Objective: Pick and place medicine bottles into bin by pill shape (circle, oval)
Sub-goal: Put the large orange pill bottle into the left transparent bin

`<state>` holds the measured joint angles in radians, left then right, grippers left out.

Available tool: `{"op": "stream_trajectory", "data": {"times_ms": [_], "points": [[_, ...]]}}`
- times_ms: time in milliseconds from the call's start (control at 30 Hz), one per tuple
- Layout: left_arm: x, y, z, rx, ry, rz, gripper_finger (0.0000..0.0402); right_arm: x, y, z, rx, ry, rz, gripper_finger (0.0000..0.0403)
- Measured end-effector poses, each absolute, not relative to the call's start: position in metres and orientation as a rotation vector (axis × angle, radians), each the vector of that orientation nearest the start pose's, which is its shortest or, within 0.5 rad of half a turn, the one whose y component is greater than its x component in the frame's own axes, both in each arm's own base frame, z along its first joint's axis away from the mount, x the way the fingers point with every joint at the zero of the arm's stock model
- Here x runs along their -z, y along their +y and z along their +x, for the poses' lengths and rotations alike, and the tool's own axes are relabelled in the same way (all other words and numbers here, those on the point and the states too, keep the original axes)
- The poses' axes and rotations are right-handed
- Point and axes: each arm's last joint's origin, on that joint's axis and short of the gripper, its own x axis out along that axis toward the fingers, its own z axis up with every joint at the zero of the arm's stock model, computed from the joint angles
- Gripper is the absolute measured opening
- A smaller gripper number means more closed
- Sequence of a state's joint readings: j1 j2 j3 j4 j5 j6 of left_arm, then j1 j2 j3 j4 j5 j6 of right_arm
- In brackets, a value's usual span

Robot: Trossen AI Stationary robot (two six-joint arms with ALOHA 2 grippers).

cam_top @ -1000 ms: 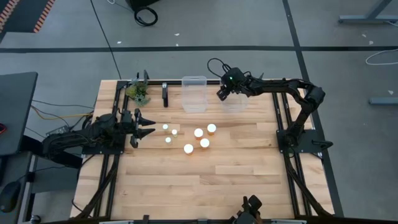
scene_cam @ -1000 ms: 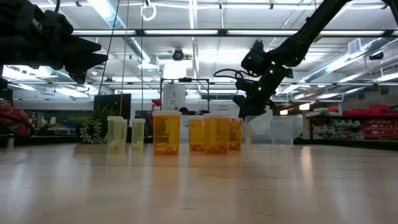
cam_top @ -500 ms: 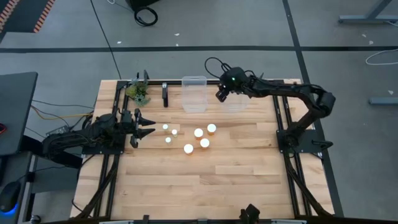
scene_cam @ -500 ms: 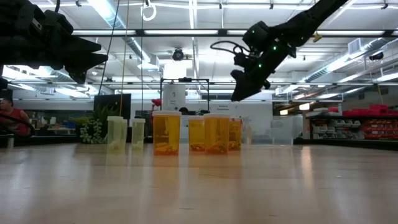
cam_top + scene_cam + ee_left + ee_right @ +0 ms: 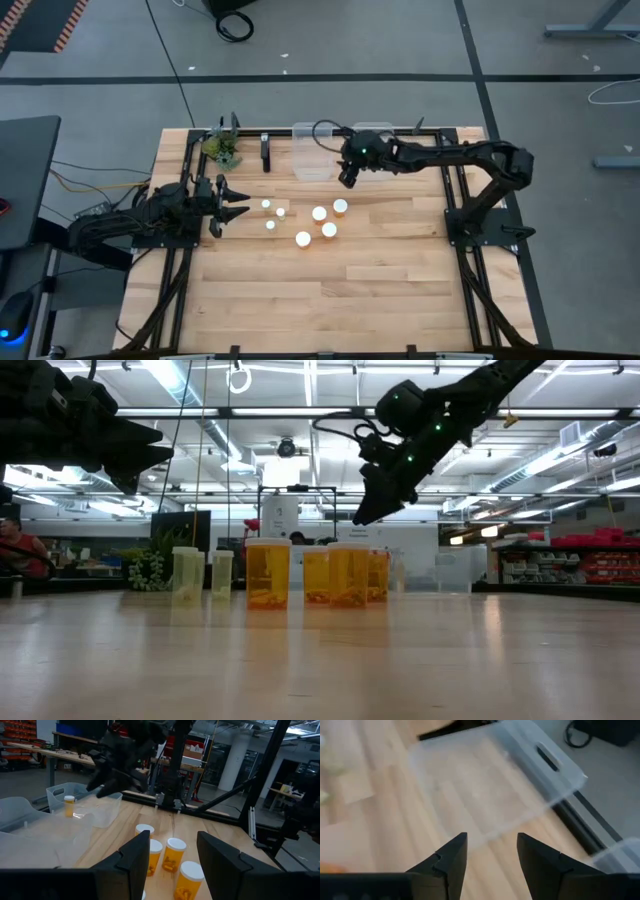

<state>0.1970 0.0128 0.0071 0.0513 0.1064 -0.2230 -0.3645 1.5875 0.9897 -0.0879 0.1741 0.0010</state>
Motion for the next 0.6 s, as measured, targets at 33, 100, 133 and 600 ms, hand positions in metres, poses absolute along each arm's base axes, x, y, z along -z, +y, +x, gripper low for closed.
{"op": "stream_trajectory", "data": {"times_ms": [33,100,133,600], "points": [[-0.170,0.016,0.097,-0.085,-0.055,-0.216,0.0172,-0.219,-0.119,0.313,0.503,0.688,0.061,0.0180],[-0.170,0.016,0.097,-0.085,-0.055,-0.216,0.0172,-0.219,-0.111,0.316,0.476,0.688,0.048,0.0180],[-0.170,0.016,0.097,-0.085,-0.055,-0.216,0.0172,-0.219,-0.108,0.317,0.466,0.689,0.044,0.0180],[-0.170,0.016,0.097,-0.085,-0.055,-0.216,0.0172,-0.219,-0.095,0.321,0.429,0.687,0.037,0.0180]]}}
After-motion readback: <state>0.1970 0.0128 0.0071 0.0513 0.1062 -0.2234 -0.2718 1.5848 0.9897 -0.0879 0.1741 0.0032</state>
